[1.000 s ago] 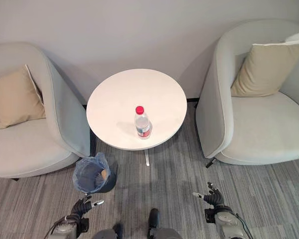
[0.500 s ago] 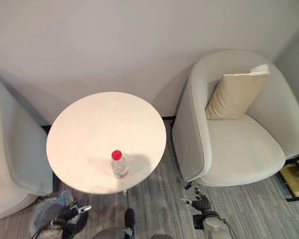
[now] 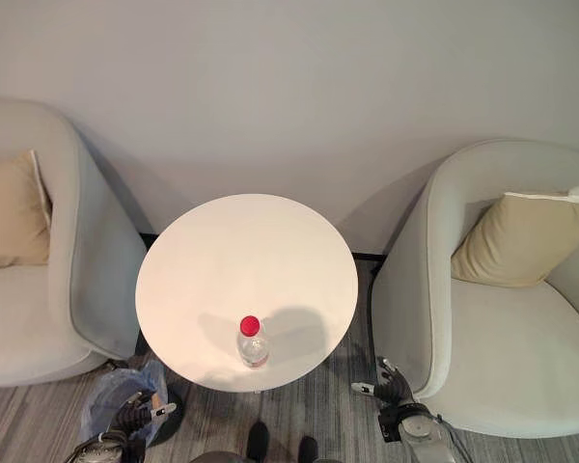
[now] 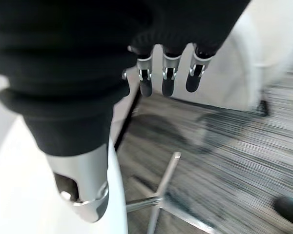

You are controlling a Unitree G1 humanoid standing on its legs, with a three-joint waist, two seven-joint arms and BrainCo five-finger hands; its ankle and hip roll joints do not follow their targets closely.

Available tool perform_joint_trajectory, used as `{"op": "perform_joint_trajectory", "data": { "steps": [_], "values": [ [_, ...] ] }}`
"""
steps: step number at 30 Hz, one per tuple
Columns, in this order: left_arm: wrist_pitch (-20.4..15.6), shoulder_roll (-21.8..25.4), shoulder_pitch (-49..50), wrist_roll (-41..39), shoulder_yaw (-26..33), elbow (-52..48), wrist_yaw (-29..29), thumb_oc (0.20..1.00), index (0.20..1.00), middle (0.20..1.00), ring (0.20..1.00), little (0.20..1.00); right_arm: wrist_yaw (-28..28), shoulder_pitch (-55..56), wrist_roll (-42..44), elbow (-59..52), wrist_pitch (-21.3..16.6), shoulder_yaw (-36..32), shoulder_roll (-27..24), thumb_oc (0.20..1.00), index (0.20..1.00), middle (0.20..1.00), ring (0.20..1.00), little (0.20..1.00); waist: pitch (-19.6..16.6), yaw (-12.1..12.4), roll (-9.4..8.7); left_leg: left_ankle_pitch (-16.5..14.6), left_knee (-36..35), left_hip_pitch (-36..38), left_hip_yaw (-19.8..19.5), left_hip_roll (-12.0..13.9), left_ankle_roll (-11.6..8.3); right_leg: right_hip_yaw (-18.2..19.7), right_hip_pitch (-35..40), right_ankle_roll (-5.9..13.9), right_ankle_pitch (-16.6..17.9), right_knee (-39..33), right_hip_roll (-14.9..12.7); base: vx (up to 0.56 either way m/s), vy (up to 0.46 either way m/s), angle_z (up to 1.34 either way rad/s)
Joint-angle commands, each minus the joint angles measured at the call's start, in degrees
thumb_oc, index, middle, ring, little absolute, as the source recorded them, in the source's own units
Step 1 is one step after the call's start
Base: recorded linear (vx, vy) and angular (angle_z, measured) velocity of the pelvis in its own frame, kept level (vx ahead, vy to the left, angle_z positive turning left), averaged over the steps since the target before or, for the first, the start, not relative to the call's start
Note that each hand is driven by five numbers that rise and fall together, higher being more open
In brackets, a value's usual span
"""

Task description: Gather garbage on tea table into small bin, then transfer packed bag to large trash can.

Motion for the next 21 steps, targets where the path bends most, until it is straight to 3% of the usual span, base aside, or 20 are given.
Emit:
{"op": "perform_joint_trajectory", "data": {
  "steps": [1, 3, 4, 6, 11, 21],
  "values": [
    [-1.45, 0.10, -2.28, 1.26, 1.37, -0.89, 0.49, 1.000, 1.000, 1.000, 1.000, 1.000, -1.24, -1.84, -3.08, -4.76, -2.54, -1.30, -3.52, 1.000, 1.000, 1.000, 1.000, 1.000, 2.48, -1.58, -0.84, -10.52, 9.51, -3.13, 9.87, 9.05, 1.46, 0.70, -1.36, 3.72, -7.63, 5.11, -2.32, -0.15, 0.050, 0.56],
    [-1.54, -0.06, -2.19, 1.53, 1.27, -1.22, 0.31, 1.000, 1.000, 1.000, 1.000, 1.000, -1.11, -1.92, -3.68, -5.97, -2.42, -1.35, -4.00, 1.000, 1.000, 1.000, 1.000, 1.000, 2.54, -1.78, -0.86, -11.43, 10.62, -2.59, 10.33, 9.94, 1.51, 0.23, -1.56, 3.77, -7.39, 5.29, -2.78, -0.05, 0.082, 0.41],
    [-1.66, -0.43, -2.22, 2.13, 0.92, -0.75, 0.28, 1.000, 1.000, 1.000, 1.000, 1.000, -1.12, -2.61, -5.29, -8.18, -2.74, -1.20, -5.03, 1.000, 1.000, 1.000, 1.000, 1.000, 2.04, -2.49, -0.69, -12.39, 10.26, -0.34, 10.41, 11.85, 1.12, -0.68, -1.76, 4.16, -7.05, 5.37, -3.84, 0.00, 0.125, 0.46],
    [-1.68, -0.84, -1.88, 2.15, 0.53, -1.35, 0.34, 1.000, 1.000, 1.000, 1.000, 1.000, -0.87, -2.77, -6.10, -10.28, -2.75, -1.48, -5.57, 1.000, 1.000, 1.000, 1.000, 1.000, 1.20, -3.03, 0.36, -12.03, 7.24, 1.70, 9.70, 12.90, 0.89, -1.15, -1.96, 4.84, -7.01, 5.44, -3.99, 0.06, 0.175, 0.27],
    [-1.93, -0.94, -1.23, 3.42, 0.33, -1.83, 0.27, 1.000, 1.000, 1.000, 1.000, 1.000, -0.75, -2.83, -8.61, -16.38, -2.88, -2.51, -6.79, 1.000, 1.000, 1.000, 1.000, 1.000, 0.49, -3.53, 1.71, -12.76, 3.78, 3.60, 9.81, 11.09, 1.50, -1.11, -1.76, 6.03, -6.59, 6.18, -5.76, 0.06, 0.190, 0.15],
    [-2.14, 0.01, 0.30, 4.06, 1.62, -1.77, -0.03, 1.000, 1.000, 1.000, 1.000, 1.000, 0.19, -7.92, -11.84, -18.83, -3.25, 2.03, -5.52, 1.000, 1.000, 1.000, 1.000, 1.000, -0.47, -1.46, 1.84, -13.94, 0.58, 6.25, 11.59, 8.85, 3.39, -0.08, -2.15, 8.04, -4.96, 6.29, -7.83, 0.03, 0.108, -0.06]
  ]
}}
